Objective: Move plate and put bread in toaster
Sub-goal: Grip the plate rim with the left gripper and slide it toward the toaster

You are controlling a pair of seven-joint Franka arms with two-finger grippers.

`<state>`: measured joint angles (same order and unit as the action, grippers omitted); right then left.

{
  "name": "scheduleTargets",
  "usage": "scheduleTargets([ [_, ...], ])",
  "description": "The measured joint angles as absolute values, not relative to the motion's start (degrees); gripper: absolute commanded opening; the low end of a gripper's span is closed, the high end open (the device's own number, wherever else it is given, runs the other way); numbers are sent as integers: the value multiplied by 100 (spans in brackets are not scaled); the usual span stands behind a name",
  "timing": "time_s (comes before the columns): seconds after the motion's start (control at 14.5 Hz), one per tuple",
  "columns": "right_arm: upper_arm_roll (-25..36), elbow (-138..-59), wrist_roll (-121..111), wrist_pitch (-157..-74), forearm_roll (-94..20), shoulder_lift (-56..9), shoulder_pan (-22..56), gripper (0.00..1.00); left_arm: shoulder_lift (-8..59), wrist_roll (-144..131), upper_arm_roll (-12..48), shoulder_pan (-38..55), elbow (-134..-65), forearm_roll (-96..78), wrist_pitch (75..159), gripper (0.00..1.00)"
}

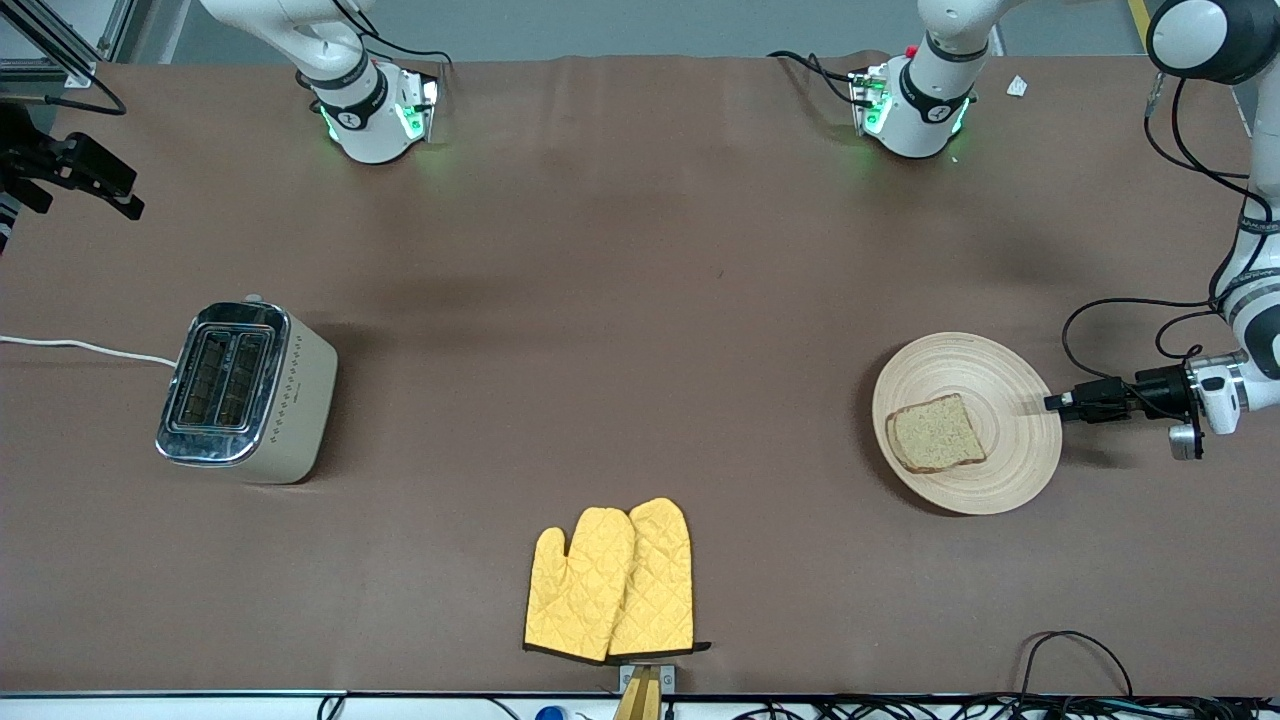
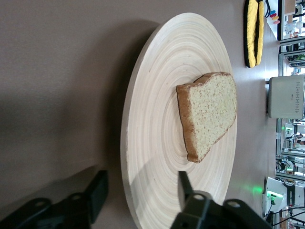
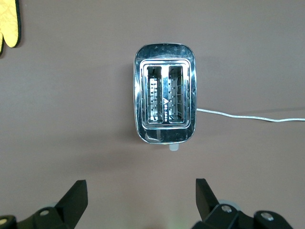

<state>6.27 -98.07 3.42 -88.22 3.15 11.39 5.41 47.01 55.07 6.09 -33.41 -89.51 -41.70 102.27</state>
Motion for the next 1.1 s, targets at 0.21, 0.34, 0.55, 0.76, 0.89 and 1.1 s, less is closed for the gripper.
scheduleTargets([
  [0.21, 627, -9807, 342, -8822, 315, 1139, 541, 100, 4773, 5507, 624, -3315, -8941, -4247, 10228, 16],
  [0.34, 627, -9807, 342, -8822, 315, 1139, 541, 100, 4847, 5508, 630, -3306, -8935, -4316, 10229, 12],
  [0.55, 627, -9807, 342, -8822, 315, 1139, 541, 100, 4899, 5507, 659, -3271, -8922, -4459, 10214, 0],
  [0.76, 627, -9807, 342, -8822, 315, 1139, 541, 100, 4896, 5494, 766, -3163, -8857, -4544, 10125, 0],
  [0.89, 627, -9807, 342, -8822, 315, 1139, 541, 100, 4923, 5492, 995, -3018, -8862, -4584, 10210, 0],
  [1.1, 627, -9807, 342, -8822, 315, 1139, 541, 100, 4960, 5193, 1263, -2553, -8860, -4633, 10335, 0],
])
